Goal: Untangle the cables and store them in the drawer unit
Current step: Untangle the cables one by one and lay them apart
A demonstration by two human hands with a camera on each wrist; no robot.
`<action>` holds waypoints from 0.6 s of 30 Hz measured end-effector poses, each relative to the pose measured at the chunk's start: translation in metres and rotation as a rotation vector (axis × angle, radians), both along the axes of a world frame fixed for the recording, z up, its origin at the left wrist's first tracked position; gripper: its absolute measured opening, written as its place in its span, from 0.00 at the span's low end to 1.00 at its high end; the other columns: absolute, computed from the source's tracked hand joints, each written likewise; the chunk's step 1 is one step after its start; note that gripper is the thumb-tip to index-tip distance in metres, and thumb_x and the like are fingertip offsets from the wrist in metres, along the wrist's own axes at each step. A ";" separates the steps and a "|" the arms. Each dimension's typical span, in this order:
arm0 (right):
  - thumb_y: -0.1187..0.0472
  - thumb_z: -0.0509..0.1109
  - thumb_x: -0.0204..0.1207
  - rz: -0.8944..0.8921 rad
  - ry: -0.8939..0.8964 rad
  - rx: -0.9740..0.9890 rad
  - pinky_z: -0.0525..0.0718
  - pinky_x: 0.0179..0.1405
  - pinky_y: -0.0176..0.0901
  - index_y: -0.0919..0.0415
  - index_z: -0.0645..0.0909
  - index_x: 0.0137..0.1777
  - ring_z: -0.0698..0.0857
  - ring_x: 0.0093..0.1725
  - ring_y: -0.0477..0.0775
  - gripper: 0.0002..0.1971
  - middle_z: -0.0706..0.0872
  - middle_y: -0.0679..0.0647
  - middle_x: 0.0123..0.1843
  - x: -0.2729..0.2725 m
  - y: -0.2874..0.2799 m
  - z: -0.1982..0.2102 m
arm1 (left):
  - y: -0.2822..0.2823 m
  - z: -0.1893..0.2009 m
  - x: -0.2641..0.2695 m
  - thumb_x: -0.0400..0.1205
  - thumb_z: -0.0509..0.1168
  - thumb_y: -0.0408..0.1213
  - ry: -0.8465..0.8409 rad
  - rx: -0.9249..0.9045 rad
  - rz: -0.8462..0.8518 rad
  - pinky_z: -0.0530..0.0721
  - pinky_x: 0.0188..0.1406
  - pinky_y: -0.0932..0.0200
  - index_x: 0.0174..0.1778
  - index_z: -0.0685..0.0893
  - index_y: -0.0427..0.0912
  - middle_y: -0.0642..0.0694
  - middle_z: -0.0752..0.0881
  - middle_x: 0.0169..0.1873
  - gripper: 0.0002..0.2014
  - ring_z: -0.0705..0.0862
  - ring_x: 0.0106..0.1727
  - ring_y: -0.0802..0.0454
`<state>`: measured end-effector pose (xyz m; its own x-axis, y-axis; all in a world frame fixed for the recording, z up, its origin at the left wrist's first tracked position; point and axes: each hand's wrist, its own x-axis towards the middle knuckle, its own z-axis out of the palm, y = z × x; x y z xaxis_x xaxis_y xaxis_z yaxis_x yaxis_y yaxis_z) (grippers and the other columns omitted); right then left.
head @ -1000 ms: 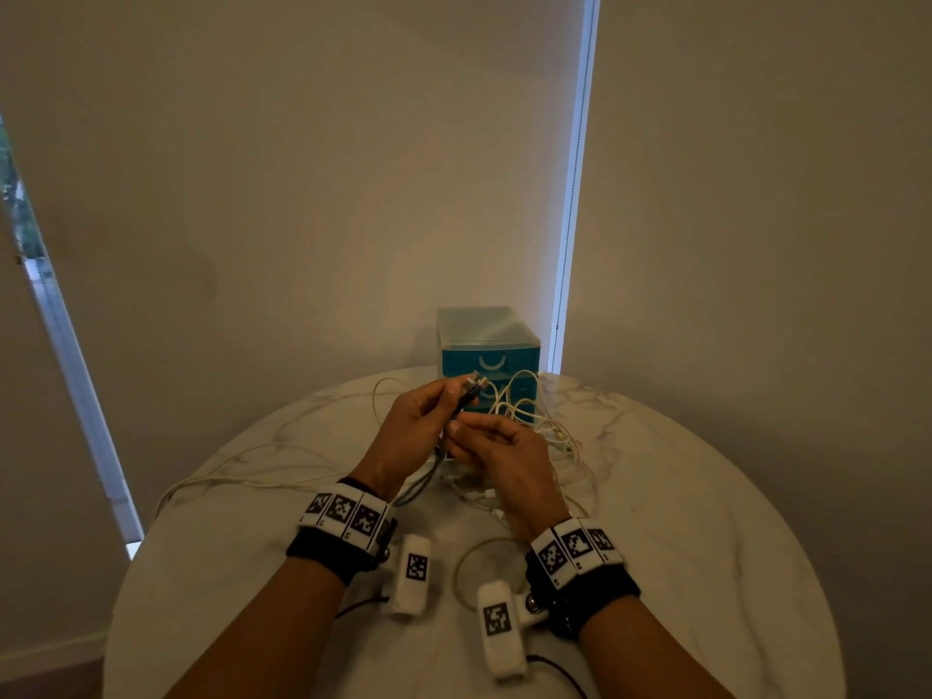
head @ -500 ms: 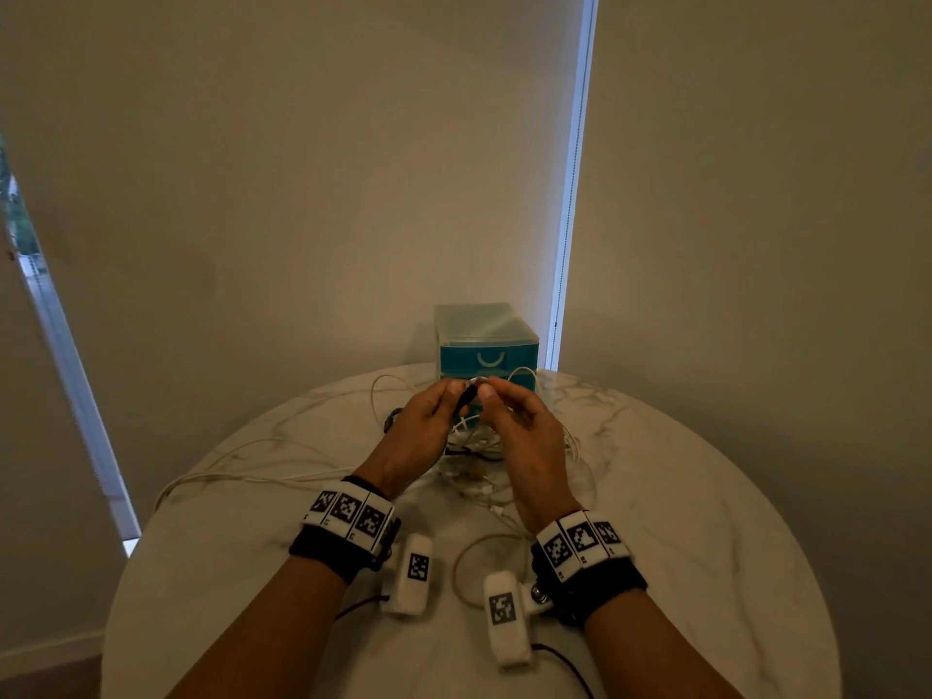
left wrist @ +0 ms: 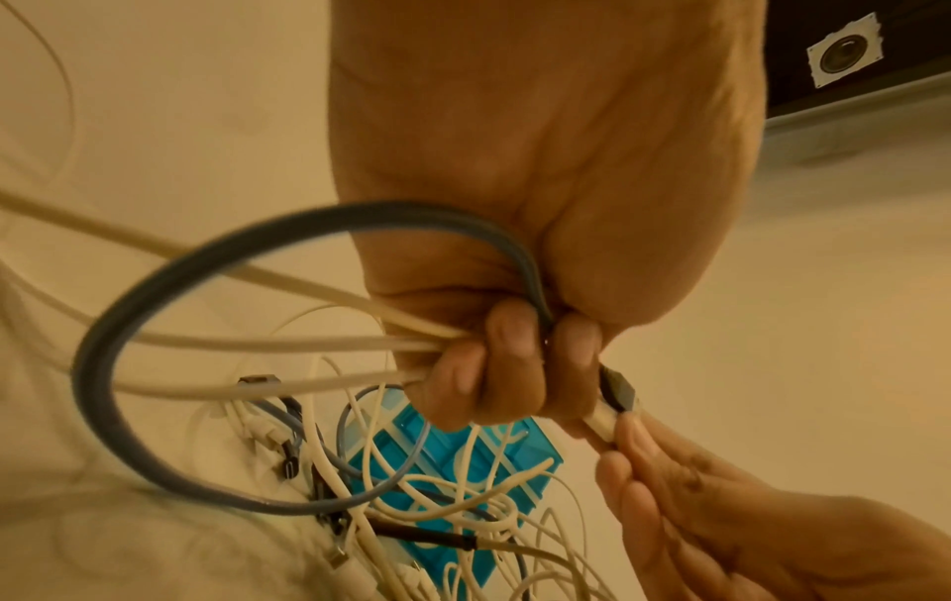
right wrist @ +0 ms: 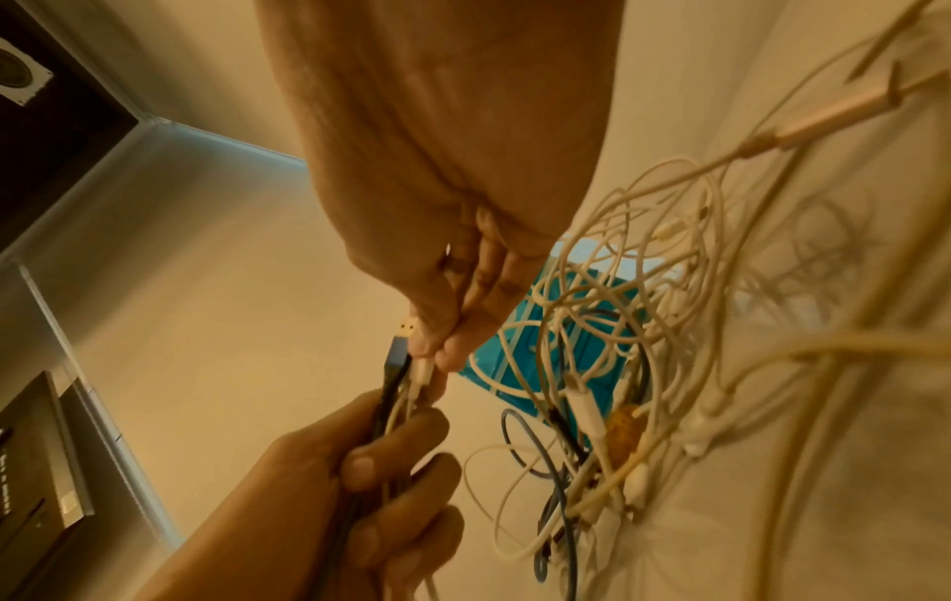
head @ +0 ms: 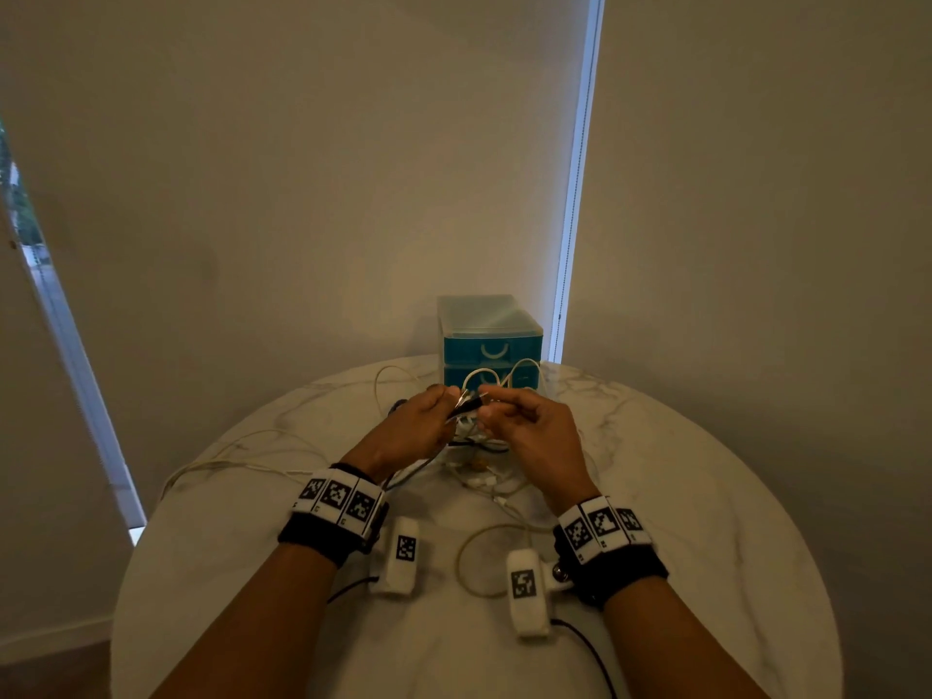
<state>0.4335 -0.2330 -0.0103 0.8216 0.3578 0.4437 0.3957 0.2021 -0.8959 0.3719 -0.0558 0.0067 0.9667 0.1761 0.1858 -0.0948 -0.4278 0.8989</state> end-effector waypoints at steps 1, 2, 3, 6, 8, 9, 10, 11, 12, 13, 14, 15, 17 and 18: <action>0.72 0.79 0.80 0.018 -0.016 -0.037 0.92 0.50 0.38 0.61 0.92 0.65 0.96 0.47 0.52 0.15 0.97 0.56 0.45 0.001 -0.001 -0.001 | 0.001 0.000 -0.001 0.96 0.51 0.53 0.024 0.001 -0.021 0.67 0.25 0.63 0.57 0.79 0.36 0.54 0.73 0.29 0.22 0.69 0.26 0.59; 0.73 0.78 0.81 0.039 -0.018 -0.063 0.92 0.50 0.39 0.62 0.92 0.66 0.96 0.46 0.52 0.15 0.96 0.57 0.45 0.001 -0.002 -0.001 | 0.001 -0.001 -0.002 0.96 0.51 0.53 0.042 0.000 -0.031 0.67 0.25 0.62 0.56 0.79 0.39 0.54 0.73 0.28 0.21 0.69 0.26 0.59; 0.74 0.78 0.81 0.058 -0.012 -0.081 0.94 0.51 0.42 0.62 0.92 0.66 0.96 0.46 0.53 0.16 0.96 0.60 0.45 0.002 -0.002 -0.002 | 0.001 0.000 -0.003 0.96 0.51 0.54 0.058 0.008 -0.035 0.67 0.26 0.62 0.55 0.79 0.42 0.55 0.73 0.28 0.20 0.69 0.26 0.59; 0.74 0.78 0.80 0.095 0.010 -0.123 0.95 0.54 0.47 0.64 0.92 0.65 0.96 0.47 0.55 0.15 0.96 0.62 0.46 0.000 -0.002 -0.002 | 0.000 0.001 -0.008 0.96 0.51 0.54 0.078 0.043 -0.057 0.70 0.24 0.63 0.53 0.80 0.46 0.54 0.74 0.27 0.19 0.70 0.25 0.59; 0.74 0.79 0.79 0.112 0.015 -0.140 0.94 0.49 0.40 0.66 0.93 0.63 0.96 0.45 0.50 0.14 0.97 0.59 0.45 -0.003 -0.005 0.000 | 0.000 0.002 -0.010 0.96 0.50 0.55 0.093 0.081 -0.064 0.71 0.23 0.62 0.53 0.80 0.46 0.53 0.74 0.27 0.20 0.71 0.24 0.58; 0.74 0.80 0.78 0.112 0.019 -0.142 0.92 0.45 0.35 0.66 0.93 0.62 0.96 0.43 0.47 0.13 0.97 0.58 0.44 -0.004 -0.006 0.001 | 0.000 0.002 -0.009 0.96 0.50 0.56 0.091 0.122 -0.049 0.71 0.23 0.62 0.53 0.80 0.46 0.53 0.76 0.28 0.20 0.72 0.23 0.59; 0.73 0.80 0.78 0.108 0.022 -0.144 0.91 0.43 0.33 0.66 0.93 0.61 0.96 0.43 0.45 0.13 0.97 0.57 0.44 -0.006 -0.006 0.004 | 0.000 0.002 -0.009 0.95 0.50 0.56 0.079 0.176 -0.020 0.72 0.24 0.62 0.53 0.81 0.47 0.53 0.78 0.28 0.20 0.73 0.23 0.60; 0.72 0.80 0.78 0.105 0.021 -0.144 0.91 0.43 0.33 0.64 0.93 0.61 0.96 0.44 0.44 0.12 0.97 0.55 0.45 -0.008 -0.005 0.005 | 0.001 0.002 -0.008 0.96 0.49 0.56 0.059 0.224 0.011 0.73 0.26 0.62 0.53 0.82 0.49 0.53 0.79 0.29 0.20 0.74 0.24 0.62; 0.70 0.80 0.79 0.106 0.029 -0.140 0.92 0.45 0.34 0.62 0.94 0.61 0.96 0.46 0.46 0.12 0.97 0.54 0.47 -0.010 -0.003 0.007 | 0.002 0.002 -0.006 0.96 0.49 0.56 0.033 0.260 0.036 0.73 0.28 0.60 0.53 0.82 0.49 0.54 0.80 0.31 0.21 0.75 0.25 0.62; 0.69 0.80 0.80 0.116 0.067 -0.129 0.93 0.46 0.36 0.60 0.94 0.61 0.96 0.49 0.48 0.12 0.97 0.54 0.49 -0.011 -0.001 0.009 | 0.003 0.002 -0.006 0.96 0.48 0.56 0.014 0.283 0.055 0.73 0.29 0.58 0.54 0.82 0.48 0.53 0.80 0.31 0.21 0.75 0.25 0.62; 0.66 0.79 0.81 0.135 0.137 -0.095 0.93 0.45 0.37 0.60 0.93 0.62 0.96 0.51 0.51 0.11 0.97 0.55 0.51 -0.013 0.002 0.011 | 0.005 0.002 -0.006 0.96 0.48 0.56 0.003 0.293 0.060 0.73 0.29 0.57 0.54 0.82 0.48 0.53 0.81 0.32 0.21 0.75 0.25 0.63; 0.63 0.77 0.84 0.152 0.204 -0.060 0.93 0.44 0.38 0.61 0.93 0.62 0.97 0.52 0.54 0.09 0.97 0.56 0.52 -0.016 0.005 0.012 | 0.006 0.002 -0.006 0.96 0.48 0.56 0.000 0.284 0.055 0.73 0.29 0.58 0.55 0.82 0.48 0.53 0.81 0.32 0.21 0.75 0.24 0.63; 0.57 0.76 0.86 0.113 0.217 -0.031 0.95 0.46 0.42 0.62 0.92 0.63 0.97 0.52 0.55 0.12 0.97 0.56 0.52 -0.017 0.008 0.010 | 0.005 0.003 -0.007 0.96 0.48 0.56 0.005 0.261 0.034 0.74 0.28 0.61 0.58 0.82 0.48 0.53 0.83 0.34 0.21 0.76 0.25 0.63; 0.56 0.76 0.86 0.090 0.186 -0.030 0.95 0.49 0.44 0.63 0.92 0.63 0.97 0.52 0.56 0.13 0.97 0.56 0.52 -0.017 0.009 0.007 | 0.004 0.003 -0.008 0.96 0.48 0.57 0.004 0.273 0.035 0.75 0.30 0.61 0.60 0.82 0.47 0.51 0.84 0.36 0.22 0.77 0.28 0.62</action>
